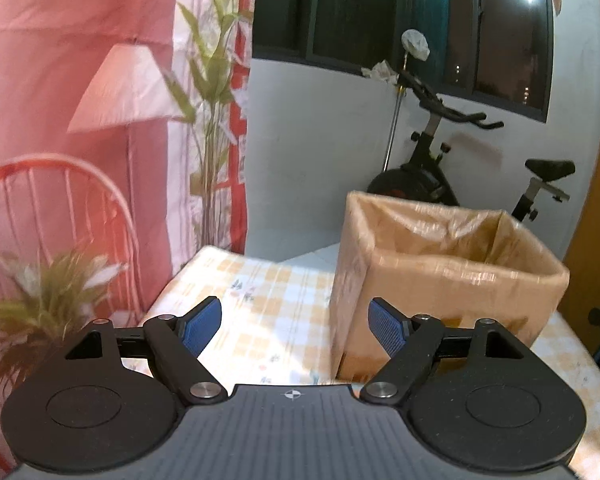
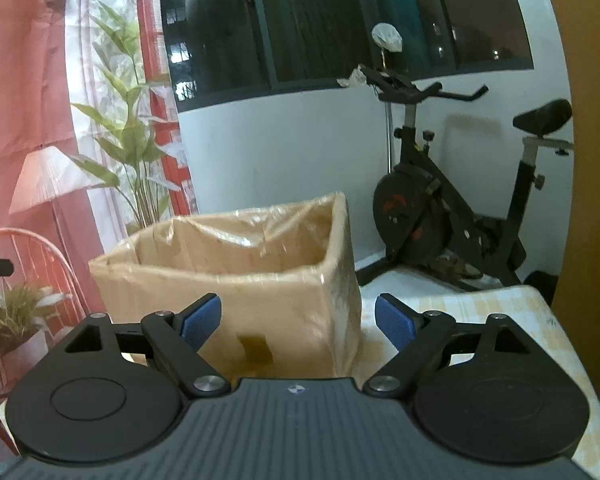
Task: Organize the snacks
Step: 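Withdraw both tools from the box back toward the snacks on the table, then lower the left tool onto the wrapped bread pack while the right tool lowers onto the red packet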
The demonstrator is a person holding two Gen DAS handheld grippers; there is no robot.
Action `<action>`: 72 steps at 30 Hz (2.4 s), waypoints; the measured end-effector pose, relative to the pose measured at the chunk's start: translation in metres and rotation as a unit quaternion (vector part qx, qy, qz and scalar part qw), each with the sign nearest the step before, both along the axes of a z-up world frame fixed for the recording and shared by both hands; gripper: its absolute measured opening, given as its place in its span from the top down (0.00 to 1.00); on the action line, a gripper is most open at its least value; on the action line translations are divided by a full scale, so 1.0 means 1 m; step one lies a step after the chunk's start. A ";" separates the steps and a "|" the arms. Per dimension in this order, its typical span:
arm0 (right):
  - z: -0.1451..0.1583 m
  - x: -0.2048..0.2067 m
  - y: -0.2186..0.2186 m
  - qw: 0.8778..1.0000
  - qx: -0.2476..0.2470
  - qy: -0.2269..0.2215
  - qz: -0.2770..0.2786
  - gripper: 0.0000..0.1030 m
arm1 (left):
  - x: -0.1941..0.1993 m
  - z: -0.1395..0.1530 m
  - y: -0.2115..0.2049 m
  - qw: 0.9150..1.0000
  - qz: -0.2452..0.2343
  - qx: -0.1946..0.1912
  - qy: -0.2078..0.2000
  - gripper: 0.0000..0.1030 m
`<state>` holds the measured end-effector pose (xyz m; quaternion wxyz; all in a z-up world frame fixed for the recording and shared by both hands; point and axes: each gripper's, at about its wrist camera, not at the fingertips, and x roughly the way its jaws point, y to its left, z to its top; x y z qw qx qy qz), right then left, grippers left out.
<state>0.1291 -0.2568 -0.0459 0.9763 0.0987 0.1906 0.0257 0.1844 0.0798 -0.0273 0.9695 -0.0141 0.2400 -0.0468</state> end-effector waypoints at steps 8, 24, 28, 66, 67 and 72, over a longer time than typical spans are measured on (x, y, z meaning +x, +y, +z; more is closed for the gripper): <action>-0.044 -0.014 -0.007 0.999 -0.016 0.037 -0.007 0.16 | -0.009 -0.044 0.014 1.000 0.012 -0.006 0.024 0.21; -0.144 -0.037 -0.004 0.984 -0.012 0.176 -0.025 0.25 | -0.012 -0.097 -0.012 0.999 -0.005 0.004 0.035 0.21; -0.152 -0.025 -0.003 0.980 -0.005 0.195 -0.026 0.41 | -0.013 -0.100 -0.012 0.999 -0.009 0.004 0.039 0.21; -0.164 0.003 0.026 0.985 -0.104 0.132 -0.050 0.45 | -0.007 -0.141 -0.018 0.996 0.009 0.001 0.089 0.21; -0.164 0.003 0.027 0.984 -0.107 0.133 -0.049 0.45 | -0.007 -0.143 -0.018 0.996 0.008 0.001 0.092 0.21; -0.164 0.006 0.025 0.984 -0.101 0.135 -0.050 0.45 | 0.002 -0.142 -0.021 0.996 0.005 -0.005 0.090 0.21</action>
